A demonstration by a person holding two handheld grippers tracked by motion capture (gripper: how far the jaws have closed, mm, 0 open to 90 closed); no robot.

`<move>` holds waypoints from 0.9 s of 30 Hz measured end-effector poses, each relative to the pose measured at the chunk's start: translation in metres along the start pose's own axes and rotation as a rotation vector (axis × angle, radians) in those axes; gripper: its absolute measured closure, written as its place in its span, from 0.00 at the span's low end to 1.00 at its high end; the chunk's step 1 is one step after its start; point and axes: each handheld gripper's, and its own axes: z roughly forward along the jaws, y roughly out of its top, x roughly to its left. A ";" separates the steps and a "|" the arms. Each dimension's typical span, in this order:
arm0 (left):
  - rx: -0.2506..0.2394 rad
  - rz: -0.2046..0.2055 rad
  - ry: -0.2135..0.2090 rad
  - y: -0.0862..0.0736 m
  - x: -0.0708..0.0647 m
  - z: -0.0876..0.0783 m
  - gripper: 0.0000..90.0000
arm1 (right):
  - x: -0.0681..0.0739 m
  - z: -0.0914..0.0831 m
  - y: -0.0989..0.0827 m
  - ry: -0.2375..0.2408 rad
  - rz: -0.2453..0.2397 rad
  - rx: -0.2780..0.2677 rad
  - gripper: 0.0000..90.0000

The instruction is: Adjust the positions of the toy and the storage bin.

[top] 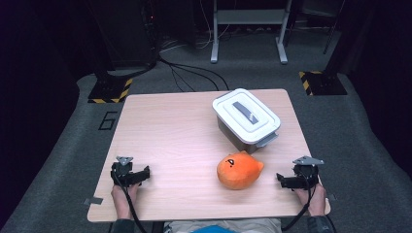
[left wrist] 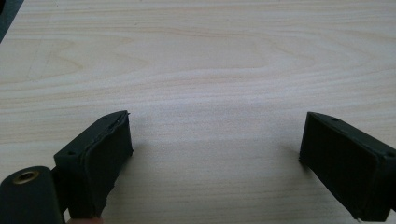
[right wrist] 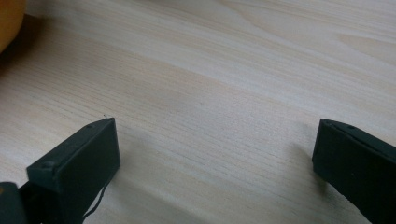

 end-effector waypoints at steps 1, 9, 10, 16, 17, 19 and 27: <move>0.000 0.000 0.000 0.000 0.000 0.000 0.10 | 0.000 0.000 0.000 0.000 0.000 0.000 0.00; -0.006 0.004 0.014 0.001 -0.003 0.001 0.10 | 0.000 0.000 0.000 0.000 0.000 0.000 0.00; -0.003 0.005 0.012 0.001 -0.004 0.001 0.10 | 0.000 0.000 0.000 0.000 0.001 0.000 0.00; -0.001 -0.004 0.008 0.001 -0.003 0.001 0.10 | 0.000 0.000 0.000 0.003 -0.003 0.000 0.00; -0.001 -0.005 0.008 0.001 -0.003 0.001 0.10 | 0.000 0.000 0.000 0.003 -0.004 0.000 0.00; 0.000 -0.007 0.010 0.001 -0.004 0.001 0.10 | 0.000 0.000 0.000 0.001 -0.004 -0.001 0.00; -0.001 -0.008 0.015 0.002 -0.005 0.002 0.10 | 0.000 -0.001 0.000 -0.001 -0.008 0.004 0.00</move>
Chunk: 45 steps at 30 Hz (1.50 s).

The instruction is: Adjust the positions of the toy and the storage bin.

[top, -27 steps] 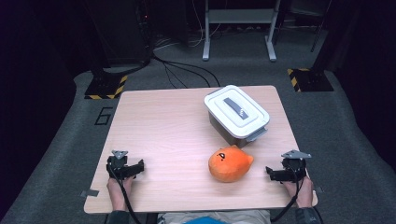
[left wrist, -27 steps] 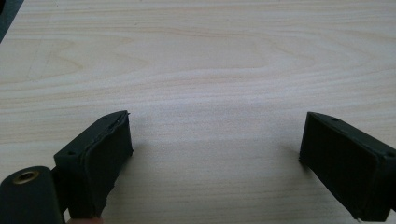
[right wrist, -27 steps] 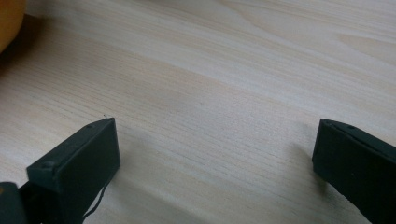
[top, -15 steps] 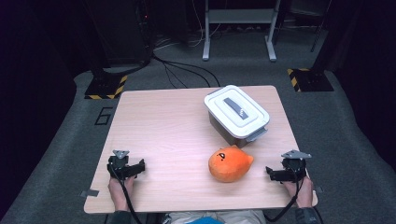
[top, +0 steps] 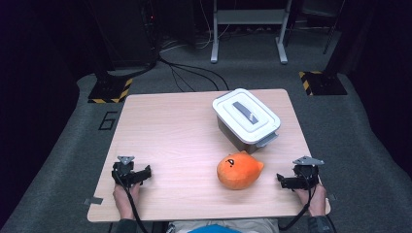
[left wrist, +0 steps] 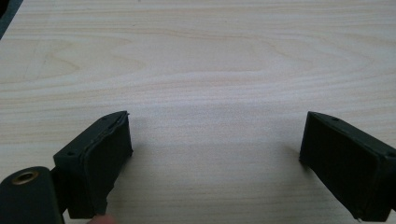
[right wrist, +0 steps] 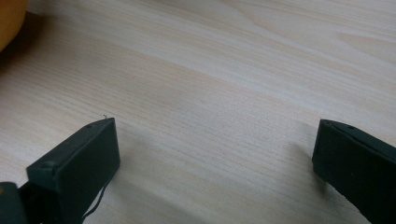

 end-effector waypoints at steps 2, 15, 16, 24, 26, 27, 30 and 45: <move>0.000 0.000 0.000 0.000 0.000 0.000 0.10 | 0.000 0.000 0.000 -0.001 0.003 0.004 0.00; 0.000 0.000 -0.001 0.000 0.000 0.000 0.10 | 0.013 -0.010 0.008 0.031 -0.015 0.016 0.00; 0.000 0.000 -0.001 0.000 0.000 0.000 0.10 | 0.013 -0.010 0.008 0.031 -0.015 0.016 0.00; 0.000 0.000 -0.001 0.000 0.000 0.000 0.10 | 0.022 -0.021 0.012 0.066 -0.025 0.009 0.00; 0.000 0.000 -0.001 0.000 0.000 0.000 0.10 | 0.024 -0.025 0.014 0.085 -0.022 0.005 0.00; 0.000 0.000 -0.001 0.000 0.000 0.000 0.10 | 0.025 -0.026 0.014 0.089 -0.022 0.000 0.00; 0.000 0.000 -0.001 0.000 0.000 0.000 0.10 | 0.028 -0.032 0.016 0.111 -0.019 -0.007 0.00; 0.000 0.000 0.000 0.000 0.000 0.000 0.10 | 0.054 -0.051 0.033 0.158 -0.085 -0.033 0.00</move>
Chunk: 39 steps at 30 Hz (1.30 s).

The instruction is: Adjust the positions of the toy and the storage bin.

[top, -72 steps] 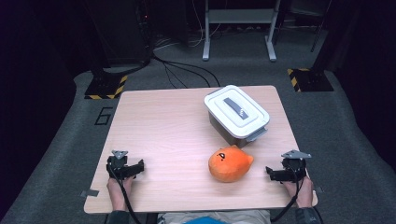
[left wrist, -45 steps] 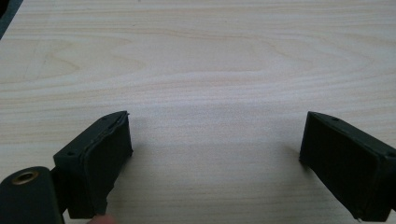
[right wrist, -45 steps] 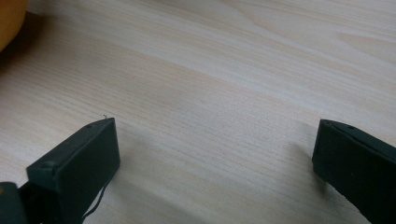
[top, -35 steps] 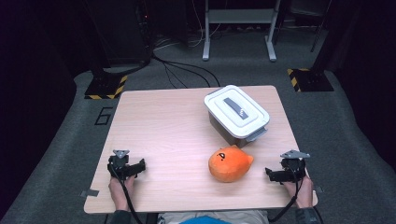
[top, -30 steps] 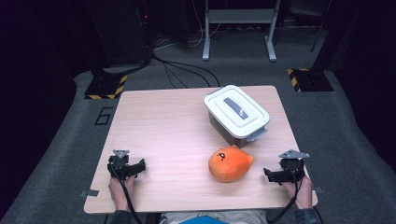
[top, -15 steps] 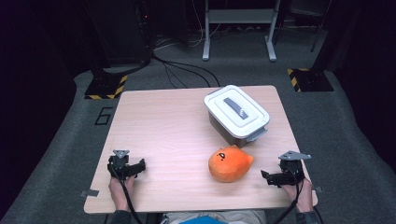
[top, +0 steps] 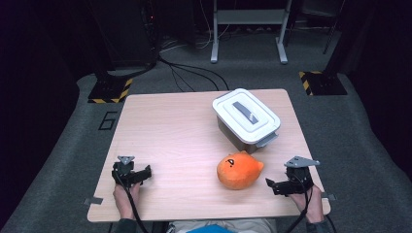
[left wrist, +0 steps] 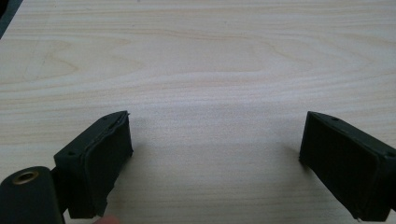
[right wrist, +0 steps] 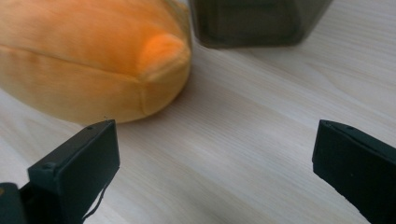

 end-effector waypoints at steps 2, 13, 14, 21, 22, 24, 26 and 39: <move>0.000 -0.001 0.001 0.000 0.000 0.000 0.10 | 0.004 -0.001 0.004 0.012 -0.017 -0.004 0.00; 0.000 0.000 0.001 0.000 0.000 0.000 0.10 | 0.030 -0.001 0.026 0.083 -0.091 -0.032 0.00; 0.000 0.000 0.001 0.000 0.000 0.000 0.10 | 0.035 0.002 0.031 0.097 -0.103 -0.033 0.00; -0.001 0.000 0.001 0.000 0.000 0.000 0.10 | 0.048 0.013 0.043 0.160 -0.122 -0.014 0.00; -0.001 0.000 0.001 0.000 0.000 0.000 0.10 | 0.049 0.014 0.045 0.168 -0.123 -0.019 0.00; 0.000 0.001 0.001 0.000 0.000 0.000 0.10 | 0.050 0.015 0.047 0.182 -0.117 -0.023 0.00; 0.001 0.001 0.003 0.000 0.000 0.000 0.10 | 0.053 0.018 0.054 0.190 -0.120 -0.034 0.00; -0.002 0.004 0.002 0.000 -0.001 0.000 0.11 | 0.049 0.040 0.068 0.229 -0.091 -0.016 0.26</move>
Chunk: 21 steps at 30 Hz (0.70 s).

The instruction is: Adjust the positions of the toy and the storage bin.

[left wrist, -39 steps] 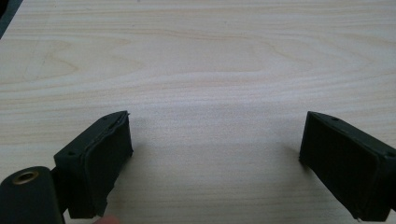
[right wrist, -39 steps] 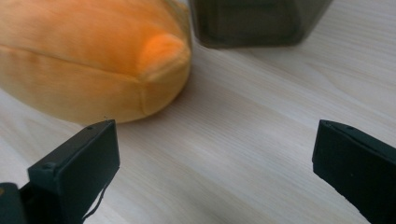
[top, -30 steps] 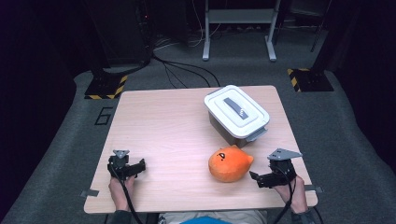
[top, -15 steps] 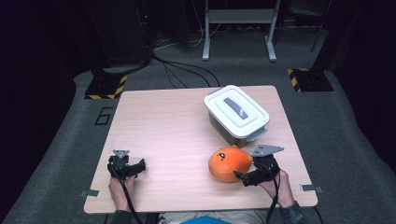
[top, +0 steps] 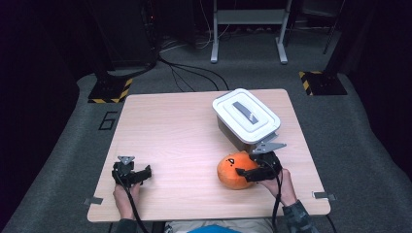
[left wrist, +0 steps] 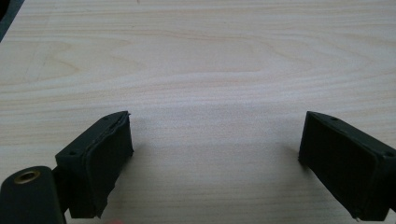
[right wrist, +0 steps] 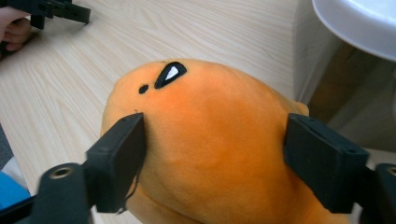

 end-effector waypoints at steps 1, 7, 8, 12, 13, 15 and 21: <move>0.002 -0.001 -0.001 0.000 0.000 0.000 0.11 | 0.000 0.001 -0.003 0.004 -0.006 0.015 0.31; 0.000 0.002 -0.001 0.000 0.000 0.000 0.11 | 0.004 0.005 -0.012 -0.011 -0.034 0.037 0.49; 0.001 0.003 0.002 0.000 0.000 0.000 0.11 | 0.004 0.005 -0.014 -0.011 -0.045 0.039 0.52; -0.001 0.006 0.000 0.000 0.000 0.000 0.11 | 0.006 0.003 -0.018 -0.032 -0.063 0.028 0.64; -0.002 0.007 0.001 0.000 0.000 0.000 0.11 | 0.007 0.003 -0.019 -0.044 -0.062 0.020 0.66; -0.002 0.008 0.003 0.000 0.000 0.000 0.11 | 0.011 0.001 -0.022 -0.064 -0.056 -0.015 0.71; -0.002 0.008 0.000 0.000 0.000 0.000 0.11 | 0.016 -0.008 -0.025 -0.088 -0.053 -0.067 0.78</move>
